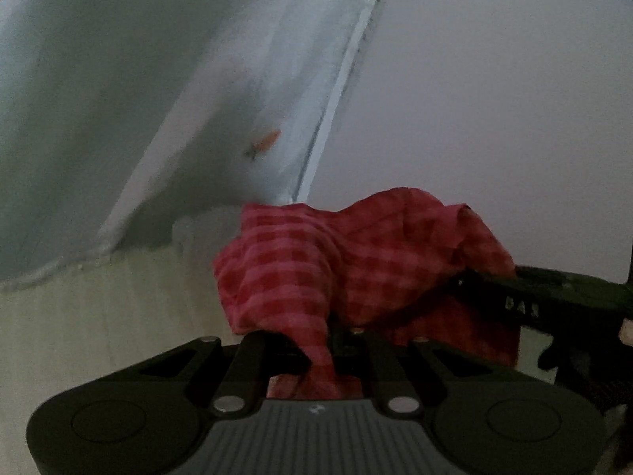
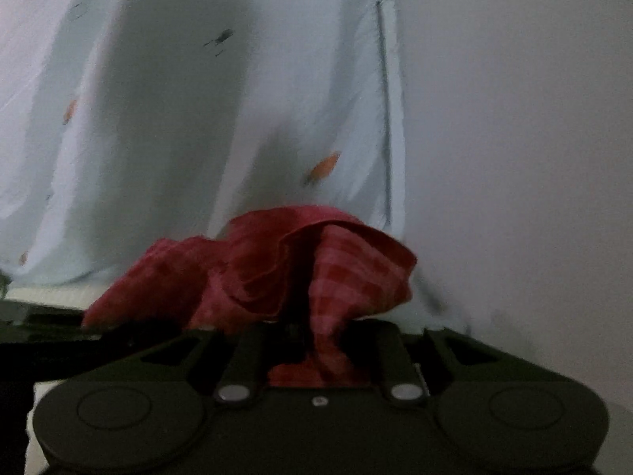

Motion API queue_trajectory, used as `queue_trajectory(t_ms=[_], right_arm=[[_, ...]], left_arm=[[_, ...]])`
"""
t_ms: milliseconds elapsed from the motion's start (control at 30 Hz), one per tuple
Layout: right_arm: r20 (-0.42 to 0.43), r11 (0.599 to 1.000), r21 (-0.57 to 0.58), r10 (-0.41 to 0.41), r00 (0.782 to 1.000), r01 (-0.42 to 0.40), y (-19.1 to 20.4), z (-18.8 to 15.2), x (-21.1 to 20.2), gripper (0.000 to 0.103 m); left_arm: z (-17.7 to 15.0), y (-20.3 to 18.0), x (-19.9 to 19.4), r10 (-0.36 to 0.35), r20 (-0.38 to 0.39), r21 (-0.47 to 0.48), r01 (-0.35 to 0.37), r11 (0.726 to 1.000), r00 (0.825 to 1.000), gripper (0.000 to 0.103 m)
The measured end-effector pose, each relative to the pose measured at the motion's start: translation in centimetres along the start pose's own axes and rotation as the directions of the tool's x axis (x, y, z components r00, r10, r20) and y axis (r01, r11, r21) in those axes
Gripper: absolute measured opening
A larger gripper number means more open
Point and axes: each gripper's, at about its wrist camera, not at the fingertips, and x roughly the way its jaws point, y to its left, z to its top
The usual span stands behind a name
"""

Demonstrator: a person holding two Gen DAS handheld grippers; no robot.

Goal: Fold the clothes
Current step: 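Carry the shorts with both grippers toward the corner by the wall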

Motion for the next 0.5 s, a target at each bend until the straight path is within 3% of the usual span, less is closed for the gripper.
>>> queue_trajectory(t_ms=[100,133,233,367,500], right_arm=[[0.024,0.998,0.034,-0.057,0.998,0.056,-1.8,1.2,4.9,0.039],[0.022,0.996,0.044,-0.078,0.997,0.077,-2.4,1.0,6.7,0.039],[-0.031,0.985,0.019,-0.173,0.984,0.174,-2.6,-0.1,10.3,0.039],[-0.025,0.975,-0.011,-0.222,0.975,0.222,-1.5,-1.7,10.9,0.049],[0.027,0.966,-0.001,-0.259,0.966,0.259,-0.2,-2.5,9.2,0.084]], left_arm=[[1.0,1.7,4.4,0.096,-0.004,-0.051,-0.096,0.994,0.995,0.025],[0.7,2.8,5.6,0.128,-0.025,-0.089,-0.130,0.987,0.991,0.031],[-0.5,5.6,8.0,0.194,-0.086,-0.165,-0.206,0.964,0.977,0.034],[-1.9,8.4,8.8,0.263,-0.129,-0.227,-0.287,0.931,0.956,0.054],[-2.2,10.4,7.3,0.327,-0.109,-0.276,-0.345,0.897,0.939,0.070]])
